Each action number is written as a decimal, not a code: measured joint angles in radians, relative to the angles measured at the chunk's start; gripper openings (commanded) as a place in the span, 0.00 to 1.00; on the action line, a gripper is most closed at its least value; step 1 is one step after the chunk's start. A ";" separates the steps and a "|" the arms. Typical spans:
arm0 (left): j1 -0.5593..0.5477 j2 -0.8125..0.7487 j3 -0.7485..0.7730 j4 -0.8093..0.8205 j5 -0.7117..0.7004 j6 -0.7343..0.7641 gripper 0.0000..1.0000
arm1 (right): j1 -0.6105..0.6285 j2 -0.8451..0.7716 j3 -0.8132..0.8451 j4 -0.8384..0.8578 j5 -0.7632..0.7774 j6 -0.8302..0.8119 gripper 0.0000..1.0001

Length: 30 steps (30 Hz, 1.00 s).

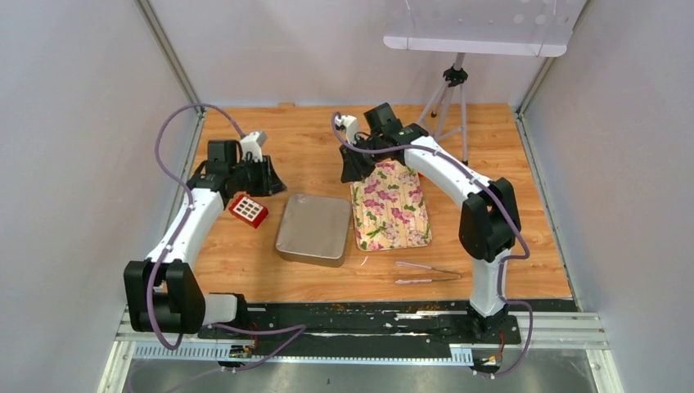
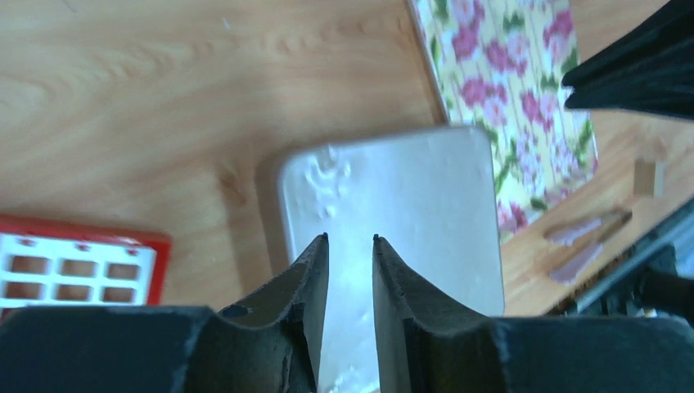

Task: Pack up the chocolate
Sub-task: Close the box lid on the packing box, then reset both arms

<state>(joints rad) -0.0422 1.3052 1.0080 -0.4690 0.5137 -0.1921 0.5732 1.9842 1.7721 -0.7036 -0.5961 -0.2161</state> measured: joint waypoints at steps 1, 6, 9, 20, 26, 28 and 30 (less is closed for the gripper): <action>-0.002 -0.008 -0.018 -0.013 0.022 0.005 0.33 | 0.004 -0.011 -0.016 0.000 -0.003 -0.001 0.15; -0.002 0.042 -0.204 -0.057 0.082 -0.011 0.37 | 0.039 0.022 -0.086 0.001 -0.006 0.004 0.14; -0.002 0.095 -0.194 -0.087 0.169 -0.041 0.39 | 0.053 0.107 -0.088 0.002 -0.017 0.018 0.14; -0.002 0.057 0.144 -0.178 0.078 0.111 0.74 | -0.087 -0.081 -0.071 -0.033 0.013 -0.016 0.74; -0.002 -0.232 0.163 -0.035 -0.085 0.183 1.00 | -0.295 -0.467 -0.081 0.012 0.267 0.059 0.86; -0.002 -0.275 0.163 -0.008 -0.137 0.196 1.00 | -0.306 -0.550 -0.085 0.017 0.369 0.078 0.86; -0.002 -0.294 0.161 0.000 -0.185 0.213 1.00 | -0.294 -0.628 -0.122 0.042 0.454 0.089 0.87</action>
<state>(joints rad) -0.0444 1.0107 1.1694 -0.4694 0.3290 0.0208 0.2790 1.3567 1.6501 -0.6621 -0.1421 -0.1268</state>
